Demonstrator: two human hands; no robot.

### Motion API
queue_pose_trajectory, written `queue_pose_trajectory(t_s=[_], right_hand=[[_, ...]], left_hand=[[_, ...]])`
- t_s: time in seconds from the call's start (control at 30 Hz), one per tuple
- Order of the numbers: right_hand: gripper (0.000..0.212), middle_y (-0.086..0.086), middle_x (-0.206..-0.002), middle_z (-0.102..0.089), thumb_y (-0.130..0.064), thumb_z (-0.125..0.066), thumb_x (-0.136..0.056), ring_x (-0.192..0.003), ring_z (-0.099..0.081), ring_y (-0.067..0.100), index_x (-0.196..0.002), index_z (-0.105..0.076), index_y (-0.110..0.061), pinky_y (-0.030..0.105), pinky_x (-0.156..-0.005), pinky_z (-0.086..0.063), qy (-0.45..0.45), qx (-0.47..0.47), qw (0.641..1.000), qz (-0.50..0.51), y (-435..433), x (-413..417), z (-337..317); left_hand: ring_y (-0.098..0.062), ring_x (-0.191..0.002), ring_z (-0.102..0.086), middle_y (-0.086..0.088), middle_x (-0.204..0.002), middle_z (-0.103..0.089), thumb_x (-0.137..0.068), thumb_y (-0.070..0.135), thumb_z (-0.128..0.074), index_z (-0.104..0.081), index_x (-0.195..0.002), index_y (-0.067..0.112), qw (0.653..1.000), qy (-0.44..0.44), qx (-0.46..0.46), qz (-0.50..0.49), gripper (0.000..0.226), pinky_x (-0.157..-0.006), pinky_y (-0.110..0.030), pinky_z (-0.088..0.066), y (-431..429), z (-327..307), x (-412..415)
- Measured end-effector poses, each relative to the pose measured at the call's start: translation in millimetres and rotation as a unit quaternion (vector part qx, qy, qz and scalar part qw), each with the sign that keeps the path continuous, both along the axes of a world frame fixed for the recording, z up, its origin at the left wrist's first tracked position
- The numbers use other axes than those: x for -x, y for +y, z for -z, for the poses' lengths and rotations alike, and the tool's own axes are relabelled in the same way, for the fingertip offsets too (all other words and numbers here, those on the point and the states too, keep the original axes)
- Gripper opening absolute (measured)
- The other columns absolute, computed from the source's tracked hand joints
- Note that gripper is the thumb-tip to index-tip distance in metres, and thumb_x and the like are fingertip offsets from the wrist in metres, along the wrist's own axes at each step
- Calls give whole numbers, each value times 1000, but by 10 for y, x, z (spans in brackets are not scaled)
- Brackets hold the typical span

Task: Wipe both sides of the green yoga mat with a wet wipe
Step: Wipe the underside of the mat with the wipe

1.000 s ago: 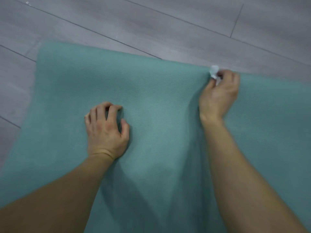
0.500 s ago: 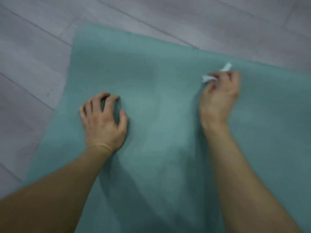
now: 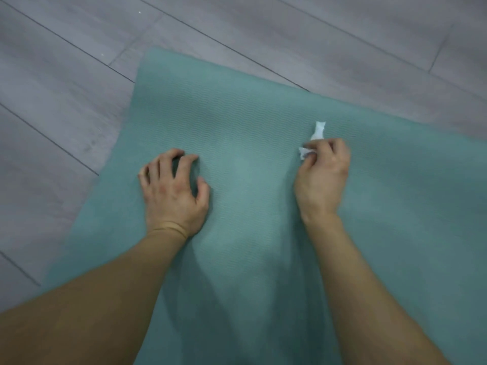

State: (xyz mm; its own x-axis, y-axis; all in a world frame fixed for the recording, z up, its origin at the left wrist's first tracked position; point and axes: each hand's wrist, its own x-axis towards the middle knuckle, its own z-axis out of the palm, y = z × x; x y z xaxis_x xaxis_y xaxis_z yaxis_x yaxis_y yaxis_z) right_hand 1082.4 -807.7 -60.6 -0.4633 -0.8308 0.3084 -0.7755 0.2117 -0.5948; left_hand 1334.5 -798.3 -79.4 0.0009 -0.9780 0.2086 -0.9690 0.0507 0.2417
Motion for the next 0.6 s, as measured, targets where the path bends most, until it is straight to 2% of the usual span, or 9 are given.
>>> queue_pose_trajectory(t_s=[0.07, 0.13, 0.2, 0.23, 0.3, 0.37, 0.43, 0.5, 0.6], right_hand=[[24, 14, -100, -61, -5, -53, -93, -96, -56, 34, -104, -74, -3, 45, -83, -50, -10, 14, 993, -115, -258, -575, 27], [35, 13, -101, -61, -15, -42, -94, -97, -55, 34, -106, -73, -2, 49, -83, -52, 15, 6, 967, -253, -439, -1062, 29], [34, 12, -100, -62, -15, -46, -94, -98, -56, 34, -109, -74, -3, 49, -83, -53, 47, 11, 952, -302, -556, -1048, -7], [29, 12, -99, -62, -11, -54, -93, -97, -56, 34, -113, -75, -5, 46, -83, -53, 52, 21, 960, -276, -546, -877, -6], [25, 12, -97, -61, -5, -64, -90, -94, -56, 33, -113, -75, -6, 43, -83, -49, 58, 35, 989, -134, -408, -304, 15], [20, 15, -102, -61, -3, -59, -89, -97, -57, 35, -104, -73, -4, 40, -89, -47, 26, 31, 999, 31, -233, 281, -41], [21, 15, -106, -62, -2, -54, -90, -101, -58, 34, -102, -71, -3, 30, -91, -41, -7, 26, 991, 135, -324, 432, -48], [18, 14, -104, -62, -2, -56, -90, -100, -57, 32, -99, -71, -4, 31, -89, -42, -33, 47, 995, 86, -664, 77, 4], [15, 15, -101, -63, 2, -61, -88, -98, -57, 34, -96, -73, -3, 44, -86, -49, 6, 46, 988, -148, -1185, -714, 13]], left_hand=[[-33, -124, -49, -5, -134, -52, -90, 38, -56, -61, -130, 22, 1000, -3, 0, 5, 43, -113, -54, -33, -4, -1, -5], [-34, -123, -49, -6, -135, -52, -90, 38, -56, -62, -130, 22, 1000, -7, 3, 0, 43, -111, -54, -34, -3, 5, -14], [-34, -123, -49, -6, -134, -53, -90, 38, -56, -63, -129, 22, 1000, -9, 9, -1, 43, -111, -54, -34, -8, 9, -14], [-34, -123, -50, -6, -134, -53, -90, 37, -57, -63, -129, 22, 1000, -7, 8, -1, 42, -111, -54, -34, -2, 8, -16], [-33, -123, -50, -6, -134, -53, -90, 36, -57, -63, -129, 22, 1000, 4, 8, 3, 42, -112, -54, -33, -1, 0, -12], [-34, -123, -49, -6, -134, -53, -90, 36, -57, -62, -129, 21, 1000, 7, 8, 1, 42, -113, -54, -32, 7, 6, -12], [-34, -123, -50, -6, -134, -53, -89, 36, -58, -63, -129, 21, 1000, 8, 8, -1, 42, -113, -54, -32, 12, 18, -14], [-34, -123, -50, -6, -134, -53, -89, 36, -57, -63, -129, 21, 1000, 6, 8, 0, 43, -113, -54, -32, 18, 15, -14], [-35, -124, -50, -6, -134, -52, -89, 37, -56, -63, -129, 20, 1000, 7, 6, 2, 44, -112, -54, -33, 10, 6, -7]])
